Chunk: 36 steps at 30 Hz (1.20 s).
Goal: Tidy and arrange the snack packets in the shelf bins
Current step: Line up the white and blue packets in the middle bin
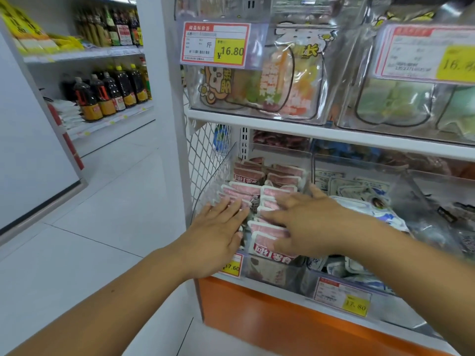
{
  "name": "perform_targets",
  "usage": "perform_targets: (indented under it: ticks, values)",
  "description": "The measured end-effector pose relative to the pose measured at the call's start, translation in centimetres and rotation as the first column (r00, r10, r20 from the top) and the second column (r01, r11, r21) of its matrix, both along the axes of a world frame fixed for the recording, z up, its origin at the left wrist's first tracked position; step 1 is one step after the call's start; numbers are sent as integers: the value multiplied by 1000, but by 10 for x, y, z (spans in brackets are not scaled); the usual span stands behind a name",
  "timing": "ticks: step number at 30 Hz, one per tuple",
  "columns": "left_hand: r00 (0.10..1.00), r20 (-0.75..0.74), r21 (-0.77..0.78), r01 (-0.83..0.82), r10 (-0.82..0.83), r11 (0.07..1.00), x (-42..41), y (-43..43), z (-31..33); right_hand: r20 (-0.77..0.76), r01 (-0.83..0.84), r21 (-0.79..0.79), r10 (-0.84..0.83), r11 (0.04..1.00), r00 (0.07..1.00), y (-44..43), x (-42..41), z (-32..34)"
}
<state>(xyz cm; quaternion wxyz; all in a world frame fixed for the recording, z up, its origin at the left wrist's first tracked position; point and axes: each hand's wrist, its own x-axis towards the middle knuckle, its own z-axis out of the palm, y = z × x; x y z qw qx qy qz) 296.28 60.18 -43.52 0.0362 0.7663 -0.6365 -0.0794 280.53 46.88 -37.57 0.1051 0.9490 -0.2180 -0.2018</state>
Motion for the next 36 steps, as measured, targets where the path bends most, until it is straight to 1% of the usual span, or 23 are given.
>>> perform_targets:
  ticks: [2, 3, 4, 5, 6, 7, 9, 11, 13, 14, 16, 18, 20, 22, 24, 26, 27, 29, 31, 33, 34, 35, 36]
  values:
    - [1000, -21, -16, -14, 14, 1000, 0, 0, 1, 55, -22, -44, 24, 999, 998, 6, -5, -9]
    - [999, -36, -24, -21, 21, 999, -2, 1, 2, 111, -26, -13, 28, 1000, 993, 7, -8, -11]
    - [998, -60, -35, -28, 26, 999, -4, 2, 4, 198, -29, 68, 15, 997, 980, 8, -14, -9]
    - [995, -92, -54, -33, 28, 998, -8, 5, 6, 305, -33, 175, -23, 984, 952, 9, -23, -3]
    - [991, -129, -83, -33, 22, 996, -13, 8, 9, 417, -42, 271, -78, 962, 906, 9, -36, 6]
    - [986, -164, -117, -28, 8, 993, -19, 11, 11, 517, -50, 333, -138, 941, 845, 8, -52, 15]
    - [979, -199, -175, 0, -36, 985, -34, 14, 18, 617, -12, 356, -226, 934, 754, 2, -91, 27]
    - [976, -198, -225, 44, -89, 973, -54, 10, 27, 636, 79, 370, -315, 926, 705, -6, -130, 29]
    - [970, -194, -248, 97, -147, 964, -78, 3, 36, 616, 160, 399, -393, 903, 683, -13, -159, 23]
    - [969, -174, -247, 129, -175, 960, -89, -1, 39, 596, 188, 411, -419, 892, 685, -17, -169, 18]
    - [975, -76, -247, 187, -211, 951, -106, -12, 38, 567, 209, 429, -442, 879, 695, -25, -179, 9]
    - [977, 25, -285, 211, -213, 935, -112, -24, 32, 551, 218, 412, -432, 885, 714, -31, -179, 2]
    - [971, 126, -340, 236, -205, 910, -109, -35, 23, 514, 204, 351, -370, 914, 774, -37, -172, -3]
    - [945, 243, -386, 302, -220, 872, -102, -44, 13, 470, 200, 347, -354, 916, 809, -40, -164, -4]
    - [939, 262, -421, 317, -221, 850, -98, -51, 9, 455, 219, 332, -359, 918, 815, -42, -159, -5]
    - [940, 246, -431, 325, -237, 842, -97, -61, 11, 489, 208, 355, -371, 911, 789, -45, -155, -5]
    - [938, 231, -433, 336, -257, 836, -98, -66, 13, 523, 179, 392, -378, 903, 764, -47, -154, -5]
    - [943, 153, -435, 334, -297, 836, -103, -71, 17, 597, 110, 473, -409, 874, 691, -49, -153, -6]
    - [950, 26, -443, 291, -312, 848, -113, -74, 22, 662, 37, 531, -441, 847, 606, -51, -157, -8]
    - [954, -113, -447, 202, -279, 871, -126, -78, 30, 687, -22, 570, -462, 821, 560, -49, -163, -7]
    - [943, -208, -450, 145, -261, 881, -133, -80, 34, 695, -42, 578, -465, 815, 549, -46, -165, -5]
    - [906, -343, -450, 75, -250, 890, -137, -84, 38, 704, -62, 576, -456, 815, 544, -42, -166, -2]
    - [827, -502, -452, 1, -255, 892, -141, -86, 41, 713, -75, 568, -444, 820, 543, -38, -166, 2]
